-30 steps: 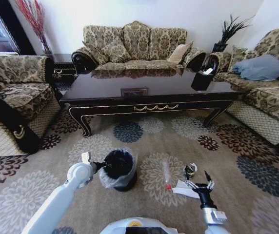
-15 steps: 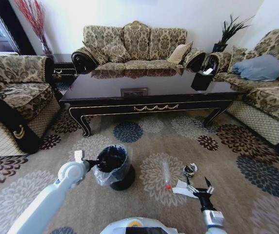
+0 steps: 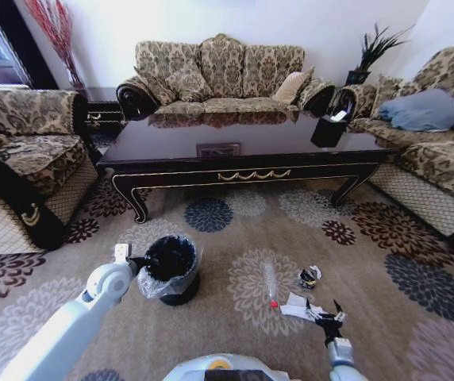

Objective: Move to the front of the table and pick up the trash from the floor, then place it into the trash bin.

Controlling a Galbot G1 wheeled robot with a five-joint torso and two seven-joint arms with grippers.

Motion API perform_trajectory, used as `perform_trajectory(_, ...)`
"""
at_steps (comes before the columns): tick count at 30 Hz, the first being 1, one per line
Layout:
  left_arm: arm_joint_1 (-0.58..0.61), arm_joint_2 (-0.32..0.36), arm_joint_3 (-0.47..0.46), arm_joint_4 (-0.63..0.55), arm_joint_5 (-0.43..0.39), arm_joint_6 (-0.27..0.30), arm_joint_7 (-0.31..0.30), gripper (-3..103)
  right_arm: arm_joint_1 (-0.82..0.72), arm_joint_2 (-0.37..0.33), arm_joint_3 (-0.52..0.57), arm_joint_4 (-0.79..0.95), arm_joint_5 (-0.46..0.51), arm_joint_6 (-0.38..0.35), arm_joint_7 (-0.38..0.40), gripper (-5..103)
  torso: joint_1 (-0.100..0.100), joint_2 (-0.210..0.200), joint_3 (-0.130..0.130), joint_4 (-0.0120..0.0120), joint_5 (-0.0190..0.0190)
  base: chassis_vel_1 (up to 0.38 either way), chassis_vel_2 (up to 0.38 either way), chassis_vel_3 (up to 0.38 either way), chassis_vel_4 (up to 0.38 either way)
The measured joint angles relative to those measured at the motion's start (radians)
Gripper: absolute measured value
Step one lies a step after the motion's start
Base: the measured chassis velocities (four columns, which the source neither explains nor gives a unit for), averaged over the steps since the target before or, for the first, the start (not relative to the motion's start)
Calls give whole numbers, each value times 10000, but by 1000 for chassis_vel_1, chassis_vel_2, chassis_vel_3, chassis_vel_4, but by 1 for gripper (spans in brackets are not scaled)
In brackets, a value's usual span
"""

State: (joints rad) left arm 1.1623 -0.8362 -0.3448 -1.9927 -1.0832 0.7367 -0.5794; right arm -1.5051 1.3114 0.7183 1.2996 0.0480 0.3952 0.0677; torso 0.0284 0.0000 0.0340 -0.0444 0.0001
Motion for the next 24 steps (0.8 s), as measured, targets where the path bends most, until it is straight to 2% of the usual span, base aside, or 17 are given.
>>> perform_trajectory(10, 238, -55, -193, -78, -93, -1, -35, 3, 1894, -556, -836, -1672, -221, -279, -48, 100, 0, 0, 1, 6, -2, 0, 0, 0, 0)
perform_trajectory(14, 213, 3, -200, -157, -283, -5, -177, 3, 2867, -679, -1251, -2817, -763, -211, -50, 100, 0, 0, 1, 6, 0, 0, 0, 0, 0)
perform_trajectory(18, 160, 55, -273, -227, -438, -10, -276, 3, 3591, -676, -1265, -3862, -2048, 216, 50, 100, 0, -1, 1, 4, 0, 0, 0, 0, 0)
perform_trajectory(24, 180, 43, -313, -201, -438, -14, -342, 3, 3924, -812, -1194, -4331, -2232, 272, 151, 100, 0, -1, 0, 6, -2, 0, 0, 0, 0)
